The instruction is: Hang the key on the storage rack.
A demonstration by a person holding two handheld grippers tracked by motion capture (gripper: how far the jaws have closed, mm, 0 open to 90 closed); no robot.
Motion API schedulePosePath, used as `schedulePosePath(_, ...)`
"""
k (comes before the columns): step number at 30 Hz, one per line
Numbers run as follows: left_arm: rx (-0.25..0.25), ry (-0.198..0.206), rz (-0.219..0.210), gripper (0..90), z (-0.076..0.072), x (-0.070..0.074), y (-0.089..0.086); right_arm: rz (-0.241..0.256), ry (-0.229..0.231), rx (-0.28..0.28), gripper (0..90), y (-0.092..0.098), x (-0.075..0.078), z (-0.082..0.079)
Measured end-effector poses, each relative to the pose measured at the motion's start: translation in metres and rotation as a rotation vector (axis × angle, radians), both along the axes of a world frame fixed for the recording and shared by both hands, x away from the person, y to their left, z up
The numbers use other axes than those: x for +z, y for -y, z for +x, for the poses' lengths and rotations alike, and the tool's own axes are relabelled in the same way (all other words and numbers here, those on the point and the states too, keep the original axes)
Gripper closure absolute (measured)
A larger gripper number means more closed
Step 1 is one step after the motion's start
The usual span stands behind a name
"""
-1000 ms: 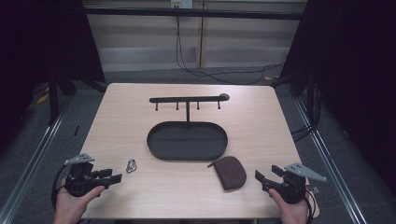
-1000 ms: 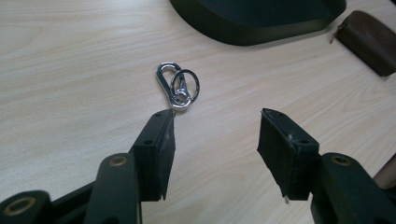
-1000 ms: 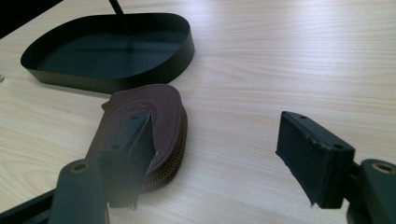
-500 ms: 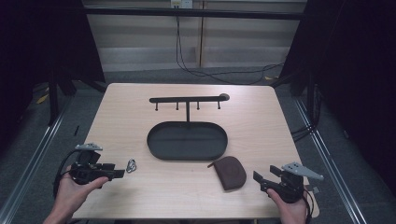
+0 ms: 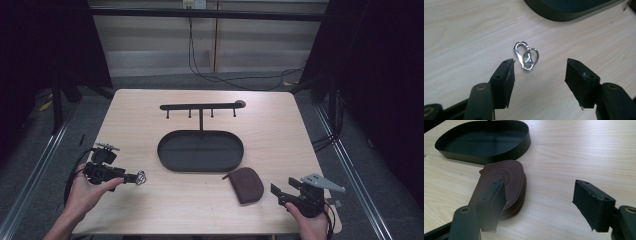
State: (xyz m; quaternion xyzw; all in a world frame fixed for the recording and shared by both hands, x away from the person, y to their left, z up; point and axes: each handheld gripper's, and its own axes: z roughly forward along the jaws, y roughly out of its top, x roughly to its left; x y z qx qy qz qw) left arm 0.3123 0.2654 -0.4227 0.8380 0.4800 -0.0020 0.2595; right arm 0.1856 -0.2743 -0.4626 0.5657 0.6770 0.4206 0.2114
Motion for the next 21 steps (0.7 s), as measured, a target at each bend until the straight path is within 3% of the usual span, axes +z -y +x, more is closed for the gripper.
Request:
schedulePosePath(7, 0.011, -0.076, 0.055, 40.2, 0.016, -0.009, 0.009, 0.002, -0.005, 0.004, 25.7, 0.000, 0.000, 0.000)
schedulePosePath(18, 0.016, -0.128, 0.085, 35.7, 0.032, -0.017, 0.021, 0.003, -0.006, 0.005, 25.6, 0.000, 0.000, 0.001)
schedulePosePath(21, 0.004, -0.147, 0.116, 35.1, 0.035, -0.021, 0.028, 0.003, -0.008, 0.006, 25.6, 0.000, -0.001, 0.001)
